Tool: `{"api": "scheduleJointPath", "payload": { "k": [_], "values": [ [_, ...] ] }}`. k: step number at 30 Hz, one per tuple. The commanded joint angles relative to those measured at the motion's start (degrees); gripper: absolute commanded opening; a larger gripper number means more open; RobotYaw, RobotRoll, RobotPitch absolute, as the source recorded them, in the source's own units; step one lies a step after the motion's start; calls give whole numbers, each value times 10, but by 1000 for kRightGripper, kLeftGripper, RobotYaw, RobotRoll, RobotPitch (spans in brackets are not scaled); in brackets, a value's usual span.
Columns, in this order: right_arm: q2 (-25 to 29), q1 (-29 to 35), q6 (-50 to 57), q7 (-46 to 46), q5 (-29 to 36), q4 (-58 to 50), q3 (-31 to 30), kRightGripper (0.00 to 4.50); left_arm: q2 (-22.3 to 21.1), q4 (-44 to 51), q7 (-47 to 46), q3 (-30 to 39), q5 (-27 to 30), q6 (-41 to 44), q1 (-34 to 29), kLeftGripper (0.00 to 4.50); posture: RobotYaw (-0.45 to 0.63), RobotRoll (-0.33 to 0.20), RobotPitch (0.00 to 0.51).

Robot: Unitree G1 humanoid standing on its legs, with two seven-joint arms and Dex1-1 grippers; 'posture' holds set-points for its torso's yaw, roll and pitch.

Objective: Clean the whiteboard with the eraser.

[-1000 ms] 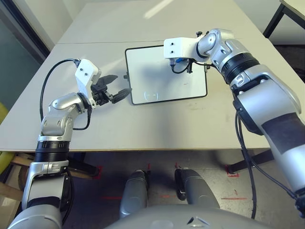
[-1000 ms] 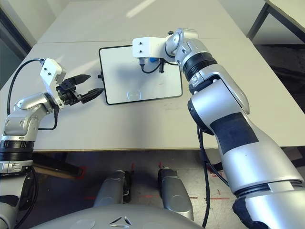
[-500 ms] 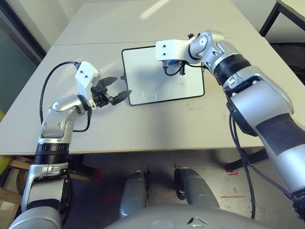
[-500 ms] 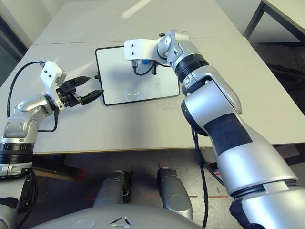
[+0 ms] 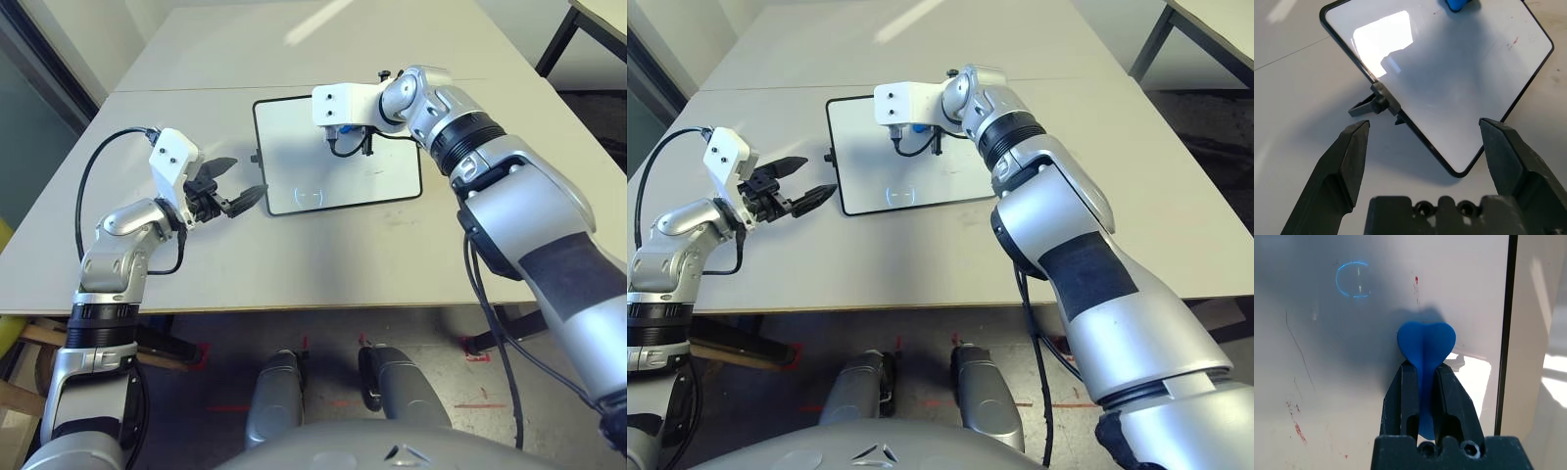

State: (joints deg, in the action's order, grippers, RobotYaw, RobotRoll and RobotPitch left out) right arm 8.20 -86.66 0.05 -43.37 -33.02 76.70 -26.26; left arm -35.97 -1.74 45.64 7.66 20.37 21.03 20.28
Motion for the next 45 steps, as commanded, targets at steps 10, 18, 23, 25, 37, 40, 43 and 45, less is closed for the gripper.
{"api": "scheduleJointPath", "payload": {
  "k": [10,18,23,25,37,40,43,45],
  "values": [
    [-8,-10,0,13,-1,8,1,159,4,40,-15,9,12,17,-30,4500,149,0,74],
    [18,-6,3,24,-15,11,-8,159,5,33,-12,0,12,18,-20,4500,120,0,73],
    [38,-1,0,21,-26,12,-15,159,7,22,-6,-7,9,16,-7,4500,105,0,72],
    [42,2,0,21,-31,12,-19,159,8,18,-4,-8,8,16,-3,4500,98,0,72],
    [53,14,0,17,-28,10,-20,159,12,-2,6,-18,2,8,14,4500,75,0,71],
    [44,13,1,22,-26,10,-18,159,12,-7,7,-19,1,7,18,4500,73,0,67],
    [32,11,3,29,-22,9,-14,159,11,-6,7,-19,2,7,19,4500,80,0,65],
    [24,9,5,33,-17,9,-9,159,10,-4,7,-17,2,8,16,4500,88,0,65]
  ]
}}
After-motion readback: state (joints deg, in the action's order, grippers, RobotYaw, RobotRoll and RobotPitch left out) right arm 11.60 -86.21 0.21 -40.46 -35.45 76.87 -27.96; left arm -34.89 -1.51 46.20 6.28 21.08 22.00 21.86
